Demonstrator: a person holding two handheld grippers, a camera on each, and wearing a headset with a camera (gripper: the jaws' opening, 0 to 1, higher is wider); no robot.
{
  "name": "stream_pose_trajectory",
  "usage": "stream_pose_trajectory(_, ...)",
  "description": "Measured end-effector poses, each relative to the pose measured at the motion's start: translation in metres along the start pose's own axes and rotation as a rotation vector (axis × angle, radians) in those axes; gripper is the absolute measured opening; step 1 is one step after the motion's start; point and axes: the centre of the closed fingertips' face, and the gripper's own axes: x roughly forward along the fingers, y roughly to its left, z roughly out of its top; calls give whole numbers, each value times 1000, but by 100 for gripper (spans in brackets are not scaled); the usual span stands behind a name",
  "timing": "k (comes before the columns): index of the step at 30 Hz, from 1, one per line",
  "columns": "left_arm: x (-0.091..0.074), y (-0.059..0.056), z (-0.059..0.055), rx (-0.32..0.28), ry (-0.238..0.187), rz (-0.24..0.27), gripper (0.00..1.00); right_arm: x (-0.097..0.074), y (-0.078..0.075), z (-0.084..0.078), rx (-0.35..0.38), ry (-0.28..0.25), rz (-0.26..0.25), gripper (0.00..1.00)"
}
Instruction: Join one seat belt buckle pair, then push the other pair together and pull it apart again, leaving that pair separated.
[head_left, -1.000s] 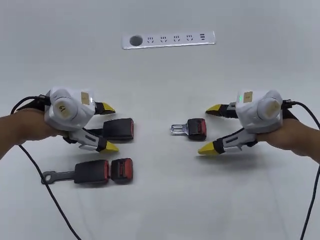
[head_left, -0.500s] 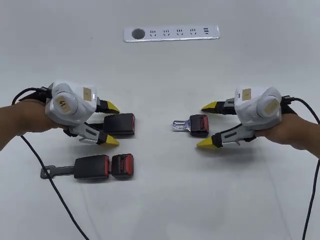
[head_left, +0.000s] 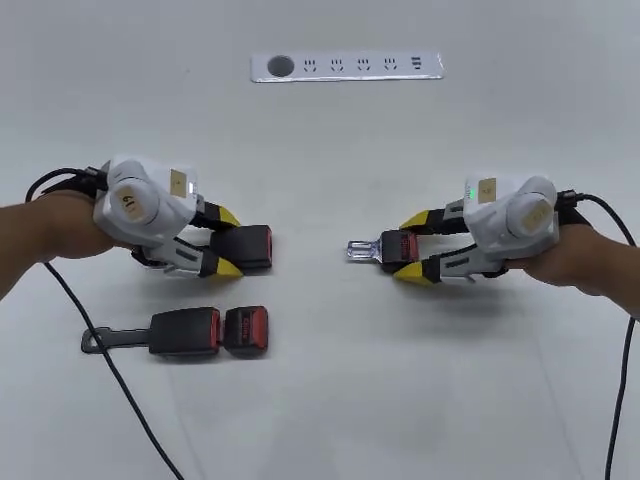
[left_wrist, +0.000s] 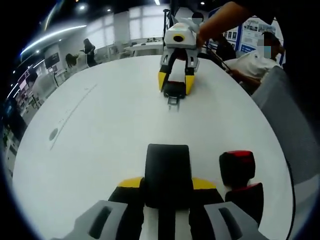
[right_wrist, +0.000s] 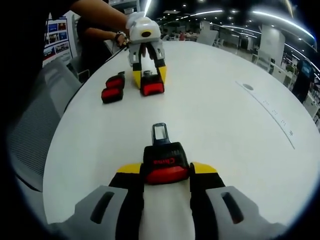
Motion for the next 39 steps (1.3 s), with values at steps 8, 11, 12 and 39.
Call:
stream_pose_trajectory(8, 2, -1, 2, 28, 20, -28, 35, -1, 3, 4, -11, 3, 9, 34)
stream_pose_trajectory(11, 2, 0, 1, 33, 22, -33, 35, 0, 3, 7, -14, 3, 13, 34)
stream_pose_trajectory(12, 2, -1, 1, 31, 22, -32, 35, 1, 3, 7, -14, 1, 14, 34)
stream_pose_trajectory(39, 5, -5, 2, 22, 50, -30, 35, 48, 3, 54, -23, -44, 21, 34)
